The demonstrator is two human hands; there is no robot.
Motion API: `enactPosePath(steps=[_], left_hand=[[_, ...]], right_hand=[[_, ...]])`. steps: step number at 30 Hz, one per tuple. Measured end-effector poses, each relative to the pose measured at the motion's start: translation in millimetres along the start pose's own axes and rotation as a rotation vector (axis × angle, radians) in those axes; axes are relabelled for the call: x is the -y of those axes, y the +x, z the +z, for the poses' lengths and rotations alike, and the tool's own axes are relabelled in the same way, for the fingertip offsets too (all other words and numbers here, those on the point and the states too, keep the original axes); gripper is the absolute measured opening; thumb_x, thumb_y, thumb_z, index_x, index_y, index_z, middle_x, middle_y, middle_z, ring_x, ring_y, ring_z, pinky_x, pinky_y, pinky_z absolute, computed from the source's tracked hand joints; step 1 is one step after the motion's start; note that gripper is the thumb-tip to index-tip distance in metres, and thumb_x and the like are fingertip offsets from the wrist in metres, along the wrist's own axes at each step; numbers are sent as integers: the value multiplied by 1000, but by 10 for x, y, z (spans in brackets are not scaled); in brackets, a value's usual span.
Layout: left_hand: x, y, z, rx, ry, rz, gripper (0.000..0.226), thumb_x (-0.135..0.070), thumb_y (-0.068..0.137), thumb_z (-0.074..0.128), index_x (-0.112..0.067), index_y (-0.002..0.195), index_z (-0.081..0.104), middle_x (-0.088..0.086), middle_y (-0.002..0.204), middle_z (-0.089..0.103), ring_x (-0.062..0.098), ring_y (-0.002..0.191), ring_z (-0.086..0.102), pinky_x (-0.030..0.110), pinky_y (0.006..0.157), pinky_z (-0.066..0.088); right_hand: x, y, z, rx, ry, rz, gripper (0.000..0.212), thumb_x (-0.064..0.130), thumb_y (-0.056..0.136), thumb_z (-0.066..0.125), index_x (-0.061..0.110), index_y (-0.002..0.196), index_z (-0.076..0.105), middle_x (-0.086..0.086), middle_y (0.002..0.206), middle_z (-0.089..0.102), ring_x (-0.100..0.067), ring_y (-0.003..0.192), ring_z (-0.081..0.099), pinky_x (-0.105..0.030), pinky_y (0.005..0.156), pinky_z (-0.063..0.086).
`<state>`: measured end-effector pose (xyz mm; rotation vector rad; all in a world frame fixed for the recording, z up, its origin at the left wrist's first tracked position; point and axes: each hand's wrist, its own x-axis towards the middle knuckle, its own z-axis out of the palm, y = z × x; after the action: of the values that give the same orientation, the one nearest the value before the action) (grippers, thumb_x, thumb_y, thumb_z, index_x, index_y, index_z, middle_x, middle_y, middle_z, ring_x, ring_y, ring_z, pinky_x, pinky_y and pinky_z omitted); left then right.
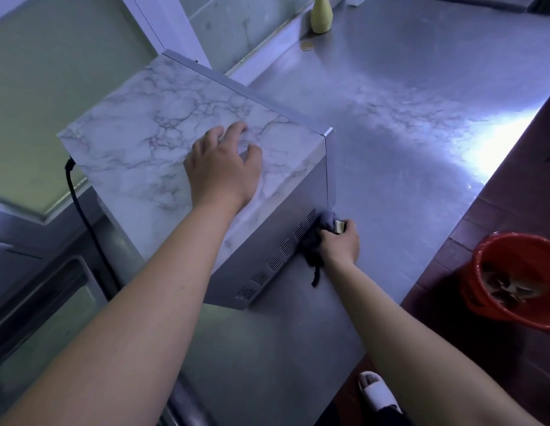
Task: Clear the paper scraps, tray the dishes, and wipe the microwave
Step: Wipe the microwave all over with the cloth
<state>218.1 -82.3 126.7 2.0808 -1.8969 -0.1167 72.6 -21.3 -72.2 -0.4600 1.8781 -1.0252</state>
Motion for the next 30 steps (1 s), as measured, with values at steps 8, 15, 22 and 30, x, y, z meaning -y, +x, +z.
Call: enactPosePath(steps=[8, 15, 22, 30], left_hand=[[9, 7, -39, 40, -8, 16, 47, -45, 97, 39, -37, 143, 45, 0, 154, 36, 24, 141, 27, 42, 116, 16], [97, 48, -75, 115, -66, 73, 49, -47, 94, 42, -39, 143, 45, -1, 158, 32, 25, 145, 23, 43, 118, 12], [496, -154, -320, 314, 85, 246, 54, -56, 97, 37, -51, 150, 27, -11, 165, 16, 18, 150, 13, 53, 118, 7], [773, -660, -303, 88, 126, 113, 55, -58, 95, 30, -47, 149, 30, -6, 163, 24, 19, 149, 17, 54, 117, 10]], right_hand=[[-142, -539, -377, 9, 30, -200, 31, 2, 73, 68, 28, 87, 60, 9, 80, 66, -10, 72, 60, -26, 62, 47], [69, -1038, -645, 21, -48, -500, 35, -5, 76, 68, 28, 81, 56, 10, 70, 63, -5, 65, 57, -29, 60, 50], [801, -1308, -637, -73, 12, -1056, 49, -10, 73, 67, 25, 106, 59, -1, 113, 65, -15, 96, 62, -24, 73, 50], [695, -1174, -217, -190, 43, -1383, 25, -18, 70, 74, -10, 93, 65, -10, 120, 61, -36, 118, 60, -44, 102, 50]])
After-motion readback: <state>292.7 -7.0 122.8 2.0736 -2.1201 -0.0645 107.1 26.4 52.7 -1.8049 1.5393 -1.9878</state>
